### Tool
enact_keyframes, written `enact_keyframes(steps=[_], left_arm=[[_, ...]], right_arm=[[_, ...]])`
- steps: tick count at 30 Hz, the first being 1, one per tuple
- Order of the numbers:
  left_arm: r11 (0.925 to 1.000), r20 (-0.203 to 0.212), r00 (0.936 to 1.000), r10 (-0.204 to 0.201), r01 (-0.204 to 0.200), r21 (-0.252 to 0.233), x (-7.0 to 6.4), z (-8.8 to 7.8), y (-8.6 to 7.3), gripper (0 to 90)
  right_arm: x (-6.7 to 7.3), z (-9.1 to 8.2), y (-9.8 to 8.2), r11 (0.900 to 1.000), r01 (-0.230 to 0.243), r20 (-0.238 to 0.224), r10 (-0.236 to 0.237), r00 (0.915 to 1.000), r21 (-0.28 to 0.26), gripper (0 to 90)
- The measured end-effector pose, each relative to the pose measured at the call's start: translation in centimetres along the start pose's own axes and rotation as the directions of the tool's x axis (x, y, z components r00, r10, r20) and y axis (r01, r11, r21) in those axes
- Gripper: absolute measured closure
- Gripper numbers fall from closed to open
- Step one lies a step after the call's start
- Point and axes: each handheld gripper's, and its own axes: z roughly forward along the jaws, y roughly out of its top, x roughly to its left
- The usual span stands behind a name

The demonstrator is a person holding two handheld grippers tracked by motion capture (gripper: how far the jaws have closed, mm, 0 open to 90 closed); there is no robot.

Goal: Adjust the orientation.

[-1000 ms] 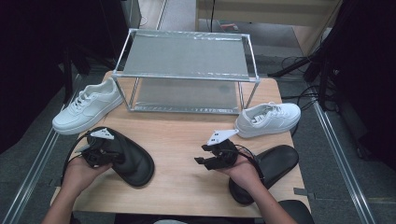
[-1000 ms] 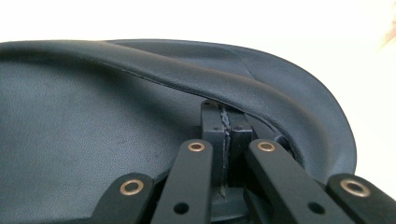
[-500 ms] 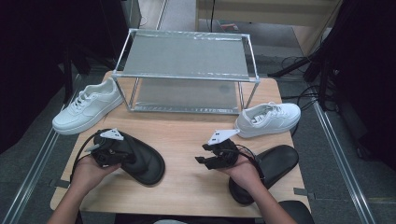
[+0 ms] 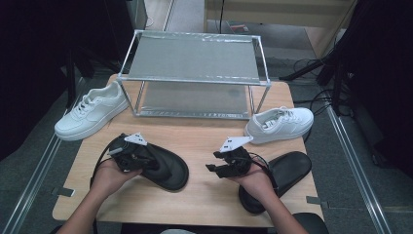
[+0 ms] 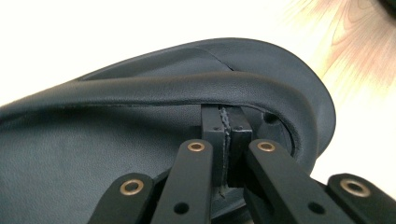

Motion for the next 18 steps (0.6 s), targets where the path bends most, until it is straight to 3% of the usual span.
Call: enact_keyframes(steps=[10, 18], left_arm=[[0.9996, 0.016, 0.9995, 0.027, -0.027, -0.002, -1.0, 1.9, 2.1, 90.0], [0.9975, 0.041, 0.9967, 0.07, -0.07, 0.008, -2.5, 4.1, 4.2, 90.0]], right_arm=[[0.1, -0.4, -0.6, 1.0, -0.027, 0.019, 0.027, 0.9995, -0.005, 47.3], [0.2, -0.7, -1.1, 0.999, -0.042, 0.043, 0.042, 0.9982, -0.014, 47.4]])
